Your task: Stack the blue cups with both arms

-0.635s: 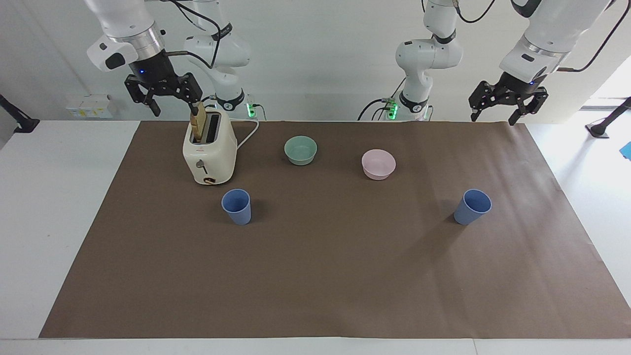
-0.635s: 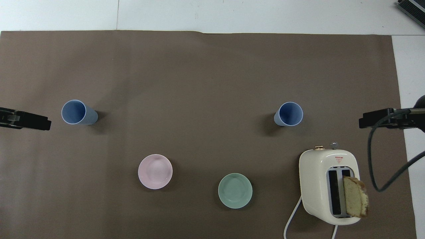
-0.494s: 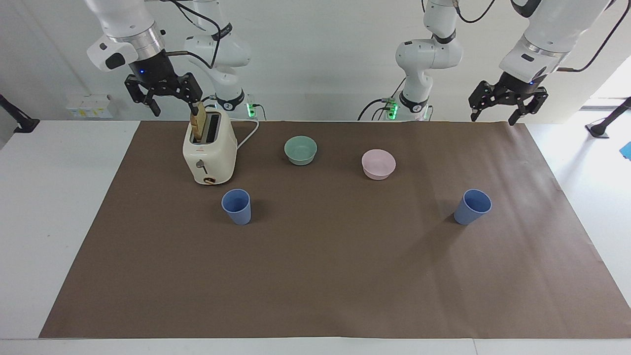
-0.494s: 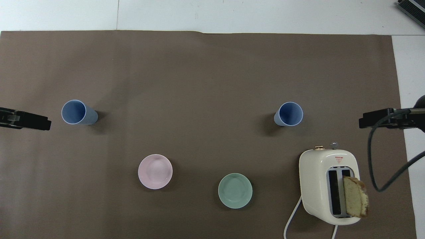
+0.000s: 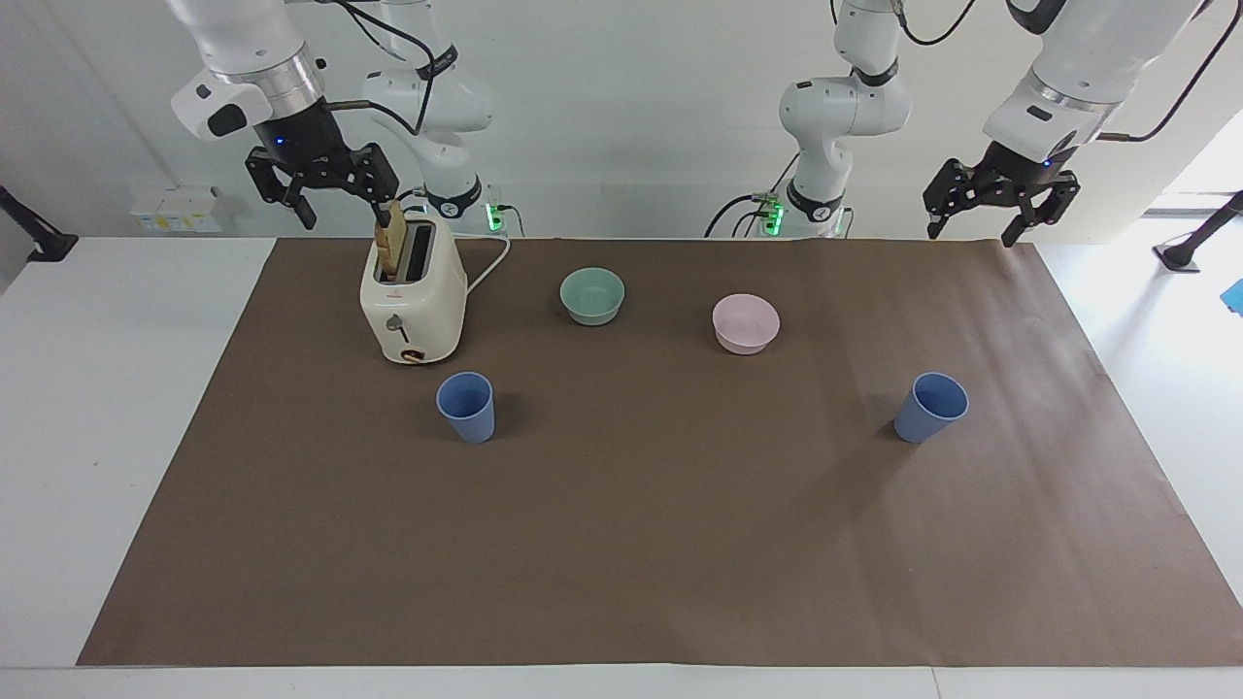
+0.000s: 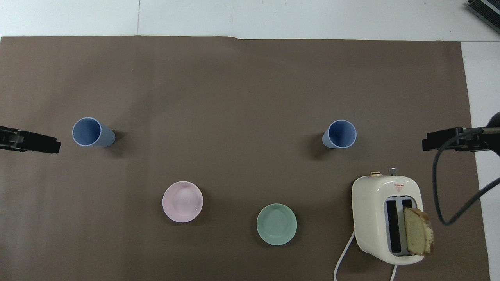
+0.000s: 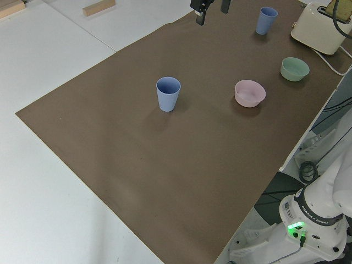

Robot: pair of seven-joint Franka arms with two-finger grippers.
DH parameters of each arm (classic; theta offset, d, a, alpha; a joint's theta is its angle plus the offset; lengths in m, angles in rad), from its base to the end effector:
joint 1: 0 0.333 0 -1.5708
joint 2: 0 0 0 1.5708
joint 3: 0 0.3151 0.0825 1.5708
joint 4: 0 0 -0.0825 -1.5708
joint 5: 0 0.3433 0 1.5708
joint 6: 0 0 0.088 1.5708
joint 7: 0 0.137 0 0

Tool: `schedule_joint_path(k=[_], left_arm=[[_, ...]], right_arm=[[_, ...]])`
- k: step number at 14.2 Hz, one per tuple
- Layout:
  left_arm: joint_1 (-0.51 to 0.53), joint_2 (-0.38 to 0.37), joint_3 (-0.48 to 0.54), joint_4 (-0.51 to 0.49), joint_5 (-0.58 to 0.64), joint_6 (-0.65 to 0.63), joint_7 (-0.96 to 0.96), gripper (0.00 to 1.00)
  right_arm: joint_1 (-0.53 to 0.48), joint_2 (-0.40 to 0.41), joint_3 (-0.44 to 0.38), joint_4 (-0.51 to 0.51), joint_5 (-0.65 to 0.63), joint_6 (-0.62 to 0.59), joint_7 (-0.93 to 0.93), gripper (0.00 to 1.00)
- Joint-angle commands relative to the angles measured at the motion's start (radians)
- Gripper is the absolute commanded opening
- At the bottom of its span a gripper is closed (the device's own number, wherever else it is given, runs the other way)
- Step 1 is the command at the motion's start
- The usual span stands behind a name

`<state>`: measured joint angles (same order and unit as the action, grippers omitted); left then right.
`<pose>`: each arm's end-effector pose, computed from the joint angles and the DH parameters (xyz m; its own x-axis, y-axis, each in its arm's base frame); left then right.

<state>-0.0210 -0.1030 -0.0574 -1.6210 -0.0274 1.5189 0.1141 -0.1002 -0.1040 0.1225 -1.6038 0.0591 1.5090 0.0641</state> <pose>0.4744 -0.0427 0.6184 0.9813 -0.1924 0.0032 -0.1924 -0.9811 0.0212 0.4750 0.0224 0.6252 0.9992 -0.0386 0.0055 -0.0383 -0.9982 -0.0467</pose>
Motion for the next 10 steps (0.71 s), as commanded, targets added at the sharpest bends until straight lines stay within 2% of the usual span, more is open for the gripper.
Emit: schedule_joint_path(k=[1, 10], left_arm=[[-0.008, -0.023, 0.007, -0.026, -0.002, 0.007, 0.013, 1.0], [0.001, -0.024, 0.007, -0.036, -0.003, 0.02, 0.007, 1.0]], right_arm=[[-0.015, -0.017, 0.009, -0.021, -0.002, 0.016, 0.013, 1.0], [-0.015, -0.017, 0.009, -0.021, -0.002, 0.016, 0.013, 1.0]])
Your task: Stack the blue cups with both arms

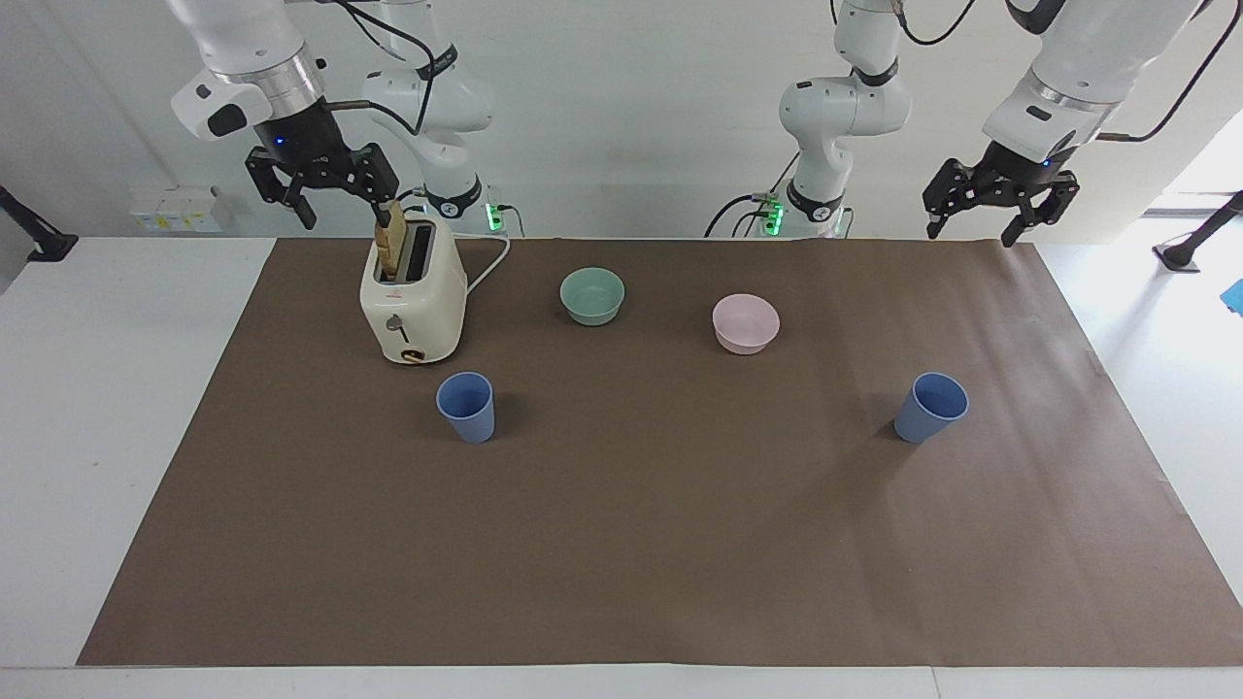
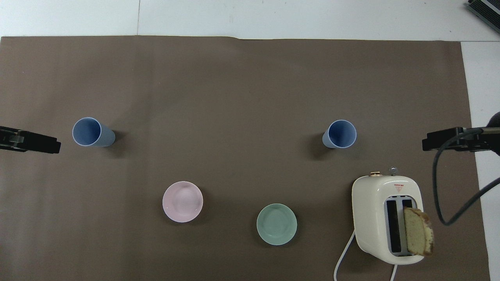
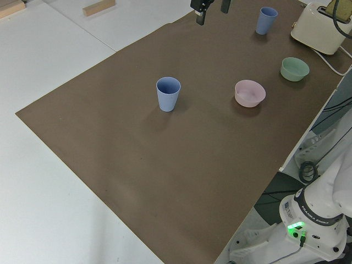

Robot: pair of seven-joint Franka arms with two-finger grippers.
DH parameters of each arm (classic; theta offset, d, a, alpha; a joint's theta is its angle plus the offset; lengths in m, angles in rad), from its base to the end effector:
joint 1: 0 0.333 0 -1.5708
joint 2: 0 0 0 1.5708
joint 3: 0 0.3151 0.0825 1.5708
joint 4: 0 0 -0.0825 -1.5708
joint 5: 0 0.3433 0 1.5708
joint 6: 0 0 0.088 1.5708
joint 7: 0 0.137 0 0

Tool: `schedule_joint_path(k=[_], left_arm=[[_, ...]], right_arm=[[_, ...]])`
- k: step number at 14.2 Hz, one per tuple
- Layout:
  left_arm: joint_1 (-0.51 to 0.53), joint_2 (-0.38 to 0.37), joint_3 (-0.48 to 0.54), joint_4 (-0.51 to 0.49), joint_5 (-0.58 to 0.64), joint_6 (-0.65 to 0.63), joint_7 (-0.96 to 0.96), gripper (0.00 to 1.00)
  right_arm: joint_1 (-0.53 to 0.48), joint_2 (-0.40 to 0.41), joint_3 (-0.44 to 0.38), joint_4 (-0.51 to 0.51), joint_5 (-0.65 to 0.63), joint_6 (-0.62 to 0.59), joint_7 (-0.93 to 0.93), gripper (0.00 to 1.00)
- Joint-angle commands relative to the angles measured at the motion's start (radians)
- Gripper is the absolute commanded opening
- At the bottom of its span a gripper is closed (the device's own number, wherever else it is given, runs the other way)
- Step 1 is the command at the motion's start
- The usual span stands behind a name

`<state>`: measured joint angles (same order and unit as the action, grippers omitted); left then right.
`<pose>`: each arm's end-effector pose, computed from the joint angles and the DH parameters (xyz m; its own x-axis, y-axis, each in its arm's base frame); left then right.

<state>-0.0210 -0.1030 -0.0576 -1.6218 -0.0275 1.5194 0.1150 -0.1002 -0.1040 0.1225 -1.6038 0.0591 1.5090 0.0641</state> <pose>0.4744 -0.0428 0.6181 0.9811 -0.1935 0.0029 -0.1935 -0.9809 0.0213 0.4750 0.0224 0.6252 0.9992 -0.0386 0.0055 -0.0383 -0.9982 -0.0467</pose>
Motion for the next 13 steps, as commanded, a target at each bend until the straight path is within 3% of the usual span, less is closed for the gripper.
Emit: schedule_joint_path(k=[1, 6, 13], left_arm=[[0.003, -0.024, 0.007, -0.038, -0.003, 0.019, 0.009, 1.0], [0.035, -0.008, 0.013, -0.076, -0.003, 0.131, 0.006, 1.0], [0.128, 0.051, 0.013, -0.269, -0.002, 0.405, -0.003, 1.0]], right_arm=[[-0.015, -0.017, 0.009, -0.019, -0.002, 0.016, 0.013, 1.0], [-0.015, -0.017, 0.009, -0.021, -0.002, 0.016, 0.013, 1.0], [-0.015, -0.017, 0.009, -0.019, -0.002, 0.016, 0.013, 1.0]])
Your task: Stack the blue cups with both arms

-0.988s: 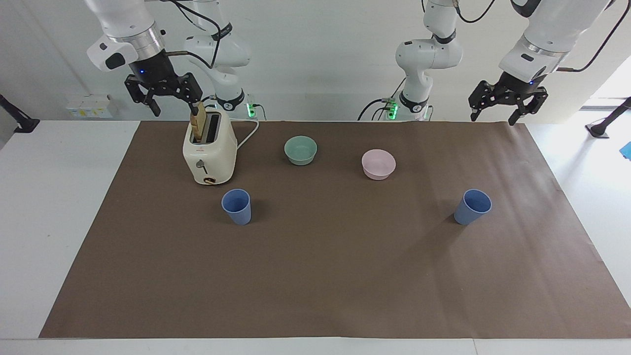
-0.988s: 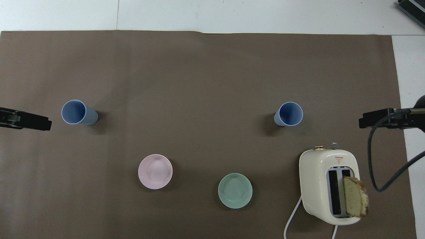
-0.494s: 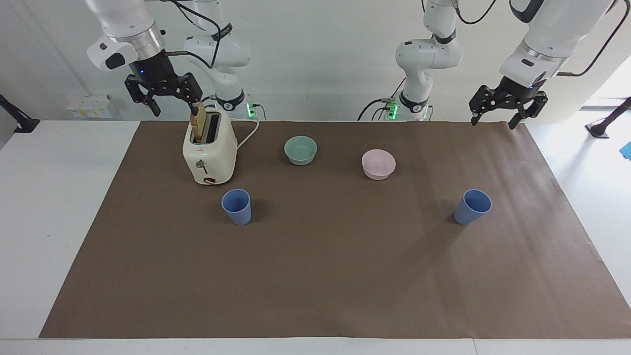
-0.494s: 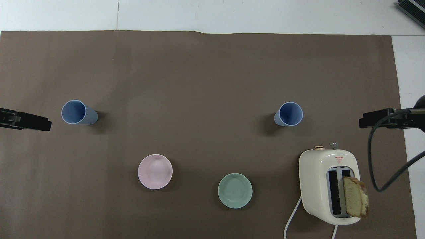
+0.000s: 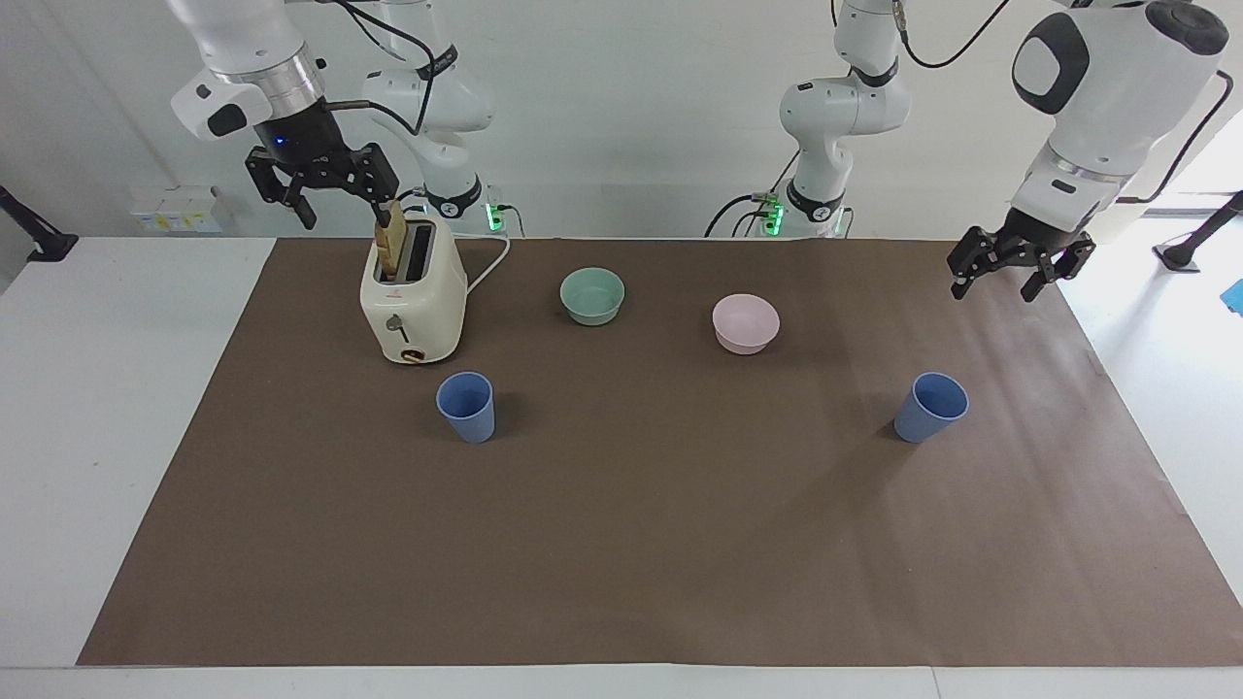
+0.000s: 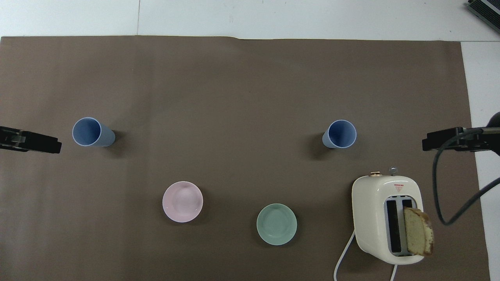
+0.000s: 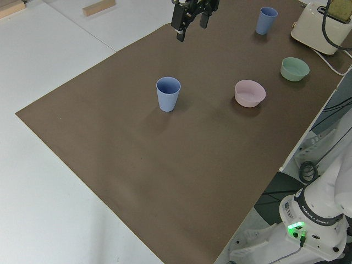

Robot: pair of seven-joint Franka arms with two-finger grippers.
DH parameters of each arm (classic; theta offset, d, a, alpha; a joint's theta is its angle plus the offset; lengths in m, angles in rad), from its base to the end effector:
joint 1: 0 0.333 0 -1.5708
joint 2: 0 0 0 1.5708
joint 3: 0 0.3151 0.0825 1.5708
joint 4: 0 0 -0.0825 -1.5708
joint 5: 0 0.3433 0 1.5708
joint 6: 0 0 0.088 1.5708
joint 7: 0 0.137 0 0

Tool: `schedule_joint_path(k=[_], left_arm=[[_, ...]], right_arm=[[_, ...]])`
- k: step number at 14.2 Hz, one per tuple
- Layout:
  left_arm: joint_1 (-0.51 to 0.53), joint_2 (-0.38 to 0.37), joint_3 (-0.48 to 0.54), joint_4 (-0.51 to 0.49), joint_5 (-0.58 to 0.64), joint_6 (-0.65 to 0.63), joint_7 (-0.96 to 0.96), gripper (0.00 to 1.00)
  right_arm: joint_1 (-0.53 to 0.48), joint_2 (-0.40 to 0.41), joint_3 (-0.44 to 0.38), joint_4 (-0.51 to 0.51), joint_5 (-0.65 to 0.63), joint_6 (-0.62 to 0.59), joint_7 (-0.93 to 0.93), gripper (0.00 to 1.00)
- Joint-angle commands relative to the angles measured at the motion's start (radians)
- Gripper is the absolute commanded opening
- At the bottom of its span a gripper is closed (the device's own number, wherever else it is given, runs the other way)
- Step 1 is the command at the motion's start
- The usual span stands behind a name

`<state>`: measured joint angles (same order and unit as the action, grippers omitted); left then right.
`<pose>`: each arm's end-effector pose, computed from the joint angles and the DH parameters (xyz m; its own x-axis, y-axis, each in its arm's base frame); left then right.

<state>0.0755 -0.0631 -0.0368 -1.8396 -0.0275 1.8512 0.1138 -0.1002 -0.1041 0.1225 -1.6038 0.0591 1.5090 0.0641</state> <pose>0.5131 0.0165 0.5333 0.9947 -0.0676 0.0768 -0.0690 -0.9975 0.0160 0.4750 0.0224 0.6252 0.9992 -0.0386 0.0056 -0.0383 -0.9982 -0.0467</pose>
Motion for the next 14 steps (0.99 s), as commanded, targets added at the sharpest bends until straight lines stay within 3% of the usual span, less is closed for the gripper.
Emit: schedule_joint_path(k=[1, 7, 10, 14], left_arm=[[0.038, 0.035, -0.008, -0.061, -0.002, 0.106, -0.003, 1.0], [0.044, 0.181, -0.008, -0.15, -0.002, 0.317, -0.066, 1.0], [0.04, 0.183, -0.009, -0.234, -0.002, 0.394, -0.066, 1.0], [0.032, 0.187, -0.009, -0.234, -0.003, 0.396, -0.088, 0.99]], right_arm=[[-0.015, -0.017, 0.009, -0.021, -0.002, 0.016, 0.013, 1.0], [-0.015, -0.017, 0.009, -0.019, -0.002, 0.016, 0.013, 1.0], [-0.015, -0.017, 0.009, -0.021, -0.002, 0.016, 0.013, 1.0], [-0.015, -0.017, 0.009, -0.021, -0.002, 0.016, 0.013, 1.0]])
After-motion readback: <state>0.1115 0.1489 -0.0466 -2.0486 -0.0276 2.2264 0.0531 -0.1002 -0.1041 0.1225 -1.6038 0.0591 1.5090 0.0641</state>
